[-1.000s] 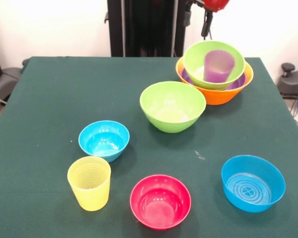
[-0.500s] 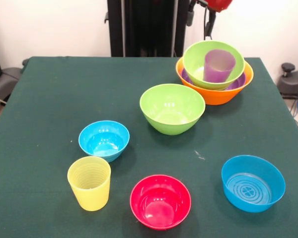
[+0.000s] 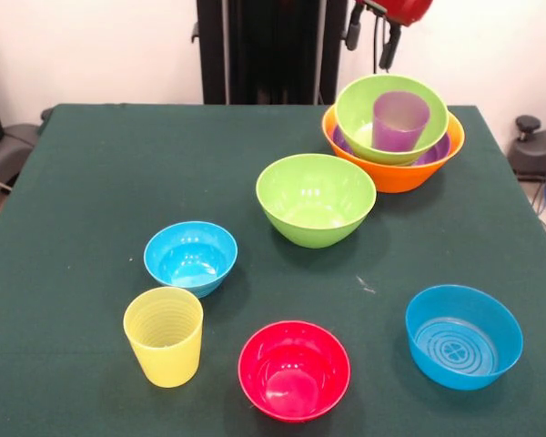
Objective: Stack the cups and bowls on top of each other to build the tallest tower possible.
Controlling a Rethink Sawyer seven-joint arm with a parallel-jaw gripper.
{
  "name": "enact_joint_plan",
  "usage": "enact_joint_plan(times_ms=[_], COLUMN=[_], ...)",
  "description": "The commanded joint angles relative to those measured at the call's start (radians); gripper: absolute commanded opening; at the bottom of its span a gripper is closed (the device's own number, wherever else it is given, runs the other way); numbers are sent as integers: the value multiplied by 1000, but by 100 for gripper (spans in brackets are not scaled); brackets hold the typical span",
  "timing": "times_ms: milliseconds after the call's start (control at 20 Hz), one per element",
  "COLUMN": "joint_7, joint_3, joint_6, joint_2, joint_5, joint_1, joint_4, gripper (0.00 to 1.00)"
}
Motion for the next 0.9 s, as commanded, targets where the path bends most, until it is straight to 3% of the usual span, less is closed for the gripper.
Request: enact_joint_plan(times_ms=[50,900], joint_7=[-54,-26], joint_3=[71,48], joint_6=[-56,-110], joint_2=[98,219], joint_5=[-78,-121], joint_1=[18,29], joint_4=[-43,-139], gripper=[100,100])
